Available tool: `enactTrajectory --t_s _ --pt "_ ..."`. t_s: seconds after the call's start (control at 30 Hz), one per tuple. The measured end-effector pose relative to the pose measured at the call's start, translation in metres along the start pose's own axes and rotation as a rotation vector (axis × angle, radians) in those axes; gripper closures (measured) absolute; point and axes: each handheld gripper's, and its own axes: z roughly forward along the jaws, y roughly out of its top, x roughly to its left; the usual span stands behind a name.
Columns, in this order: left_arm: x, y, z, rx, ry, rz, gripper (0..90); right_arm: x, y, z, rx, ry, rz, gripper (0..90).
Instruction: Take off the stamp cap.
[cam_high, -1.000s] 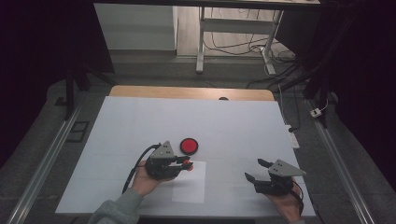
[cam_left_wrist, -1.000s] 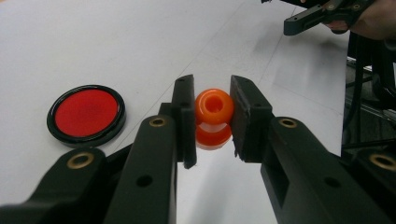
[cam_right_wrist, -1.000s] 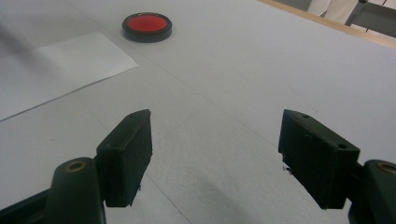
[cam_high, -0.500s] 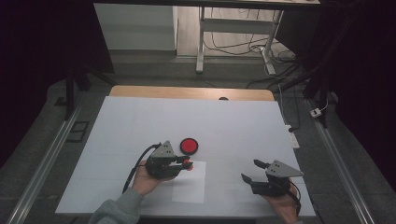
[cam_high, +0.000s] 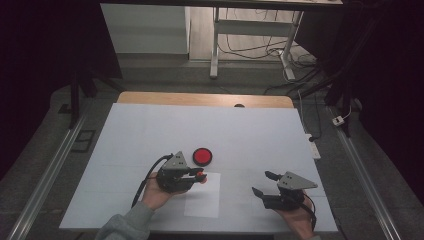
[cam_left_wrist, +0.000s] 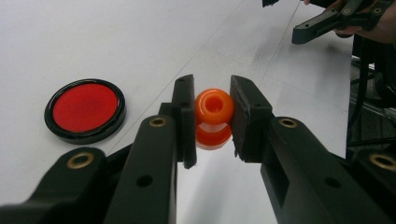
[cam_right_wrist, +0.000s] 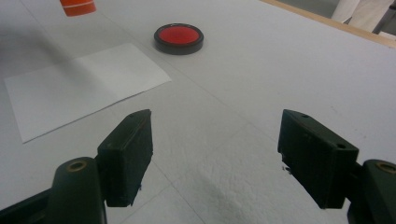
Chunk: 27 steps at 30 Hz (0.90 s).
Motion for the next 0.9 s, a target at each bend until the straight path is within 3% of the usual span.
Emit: enactTrajectory --t_s 0.9 --pt "0.001 0.000 0.003 0.006 -0.012 -0.004 72.1 0.020 0.009 0.023 -0.008 0.080 -0.019 26.5"
